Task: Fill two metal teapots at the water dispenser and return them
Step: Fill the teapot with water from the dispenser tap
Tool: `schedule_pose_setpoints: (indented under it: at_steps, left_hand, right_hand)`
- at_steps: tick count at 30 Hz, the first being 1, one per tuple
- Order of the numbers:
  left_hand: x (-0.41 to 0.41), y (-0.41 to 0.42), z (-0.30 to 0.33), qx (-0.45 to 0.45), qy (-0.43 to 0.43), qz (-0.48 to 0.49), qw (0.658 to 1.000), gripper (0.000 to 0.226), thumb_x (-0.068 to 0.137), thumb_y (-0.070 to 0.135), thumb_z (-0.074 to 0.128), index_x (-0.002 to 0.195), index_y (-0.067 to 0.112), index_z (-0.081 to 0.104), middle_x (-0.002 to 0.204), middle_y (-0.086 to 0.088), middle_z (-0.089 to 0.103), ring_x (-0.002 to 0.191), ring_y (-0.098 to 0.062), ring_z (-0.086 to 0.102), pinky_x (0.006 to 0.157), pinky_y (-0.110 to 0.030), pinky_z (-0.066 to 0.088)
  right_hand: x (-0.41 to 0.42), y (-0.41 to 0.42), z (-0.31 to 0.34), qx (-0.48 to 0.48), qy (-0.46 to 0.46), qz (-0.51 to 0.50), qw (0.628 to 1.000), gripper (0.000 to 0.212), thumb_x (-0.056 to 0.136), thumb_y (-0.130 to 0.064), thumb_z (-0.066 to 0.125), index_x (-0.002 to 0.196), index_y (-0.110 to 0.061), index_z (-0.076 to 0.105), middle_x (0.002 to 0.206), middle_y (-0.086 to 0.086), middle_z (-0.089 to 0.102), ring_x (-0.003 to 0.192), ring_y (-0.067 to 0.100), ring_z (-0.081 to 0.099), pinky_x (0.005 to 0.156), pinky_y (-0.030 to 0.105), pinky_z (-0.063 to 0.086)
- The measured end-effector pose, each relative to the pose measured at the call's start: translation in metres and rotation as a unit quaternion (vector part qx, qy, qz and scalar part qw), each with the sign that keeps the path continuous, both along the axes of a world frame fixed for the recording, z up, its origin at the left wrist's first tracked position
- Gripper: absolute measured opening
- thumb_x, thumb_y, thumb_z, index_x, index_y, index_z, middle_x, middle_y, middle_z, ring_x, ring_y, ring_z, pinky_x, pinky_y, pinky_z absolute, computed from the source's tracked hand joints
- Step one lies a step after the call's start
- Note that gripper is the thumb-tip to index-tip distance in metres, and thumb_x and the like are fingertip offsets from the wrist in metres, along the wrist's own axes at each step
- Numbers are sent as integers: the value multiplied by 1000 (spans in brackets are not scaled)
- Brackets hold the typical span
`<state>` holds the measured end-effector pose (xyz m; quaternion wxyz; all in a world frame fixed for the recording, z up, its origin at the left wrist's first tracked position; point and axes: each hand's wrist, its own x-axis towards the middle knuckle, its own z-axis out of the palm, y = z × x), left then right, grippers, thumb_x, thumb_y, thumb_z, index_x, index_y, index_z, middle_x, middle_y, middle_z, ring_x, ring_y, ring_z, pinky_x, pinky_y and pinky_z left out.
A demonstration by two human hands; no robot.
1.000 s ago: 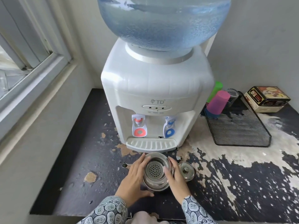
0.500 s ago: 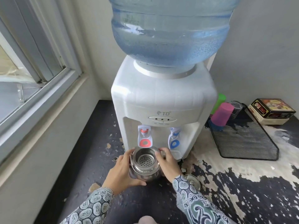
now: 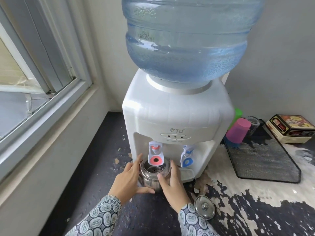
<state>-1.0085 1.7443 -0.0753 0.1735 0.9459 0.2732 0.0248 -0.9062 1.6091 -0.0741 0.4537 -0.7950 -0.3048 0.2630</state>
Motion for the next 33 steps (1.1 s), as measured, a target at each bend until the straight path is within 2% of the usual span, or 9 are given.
schedule_pose_setpoints:
  at_steps: [3,6,10,13,18,21,25,30,33]
  left_hand:
    - [-1,2,-2,19,-6,-17,1000,130,45,89,45,145,18,1,110,-4,52,99,-16,52,78,-33,52]
    - [0,4,-3,29,7,-28,999,129,47,88,44,146,18,-2,117,-3,52,106,-16,48,79,-35,52]
    - [0,5,-1,24,-4,-33,999,128,48,88,43,145,19,-5,126,-2,51,114,-17,45,80,-37,52]
    - [0,3,2,26,14,-31,999,128,47,89,34,144,19,-11,132,-1,46,120,-16,43,85,-35,49]
    - [1,1,5,17,7,-24,1000,126,49,85,41,144,19,-10,132,-2,46,120,-17,43,86,-36,49]
    - [0,0,6,18,11,-23,1000,125,51,84,43,142,21,-14,131,-1,47,118,-15,44,85,-35,49]
    - [2,-1,10,14,19,-17,1000,123,53,81,47,143,21,-12,129,0,46,116,-15,45,86,-35,48]
    - [1,3,4,15,12,-24,1000,126,48,89,41,145,21,-3,129,1,48,116,-14,44,83,-37,50]
    - [1,3,4,12,16,-22,1000,125,49,87,44,145,21,-1,130,1,47,117,-14,45,84,-37,49]
  right_hand:
    - [2,0,3,7,-102,4,995,68,91,-29,50,144,-18,11,156,0,7,142,7,4,110,18,9]
    - [9,8,11,19,-174,13,984,48,91,-25,50,136,-17,34,153,0,19,141,10,11,110,21,15]
    - [15,21,15,9,-147,-4,989,24,90,-26,51,103,-6,53,126,9,49,123,25,42,98,27,33]
    - [19,24,14,8,-138,-7,990,15,90,-21,53,89,-7,53,109,4,48,110,21,47,92,23,34]
    - [17,22,17,27,-133,4,991,13,89,-17,50,90,-5,55,102,0,44,104,21,47,90,25,37]
    - [11,18,25,73,-110,-4,991,24,78,-40,38,80,-17,47,99,-1,47,102,20,44,86,17,28]
    - [12,15,37,136,-65,-29,988,22,72,-49,34,64,-30,41,94,-2,50,97,19,47,88,22,35]
    - [21,14,52,162,-20,-3,987,29,89,-36,49,62,-27,44,85,-4,52,88,3,50,82,12,35]
    - [23,7,44,155,3,9,988,34,95,-34,36,71,-16,52,81,0,54,81,-3,50,77,1,33]
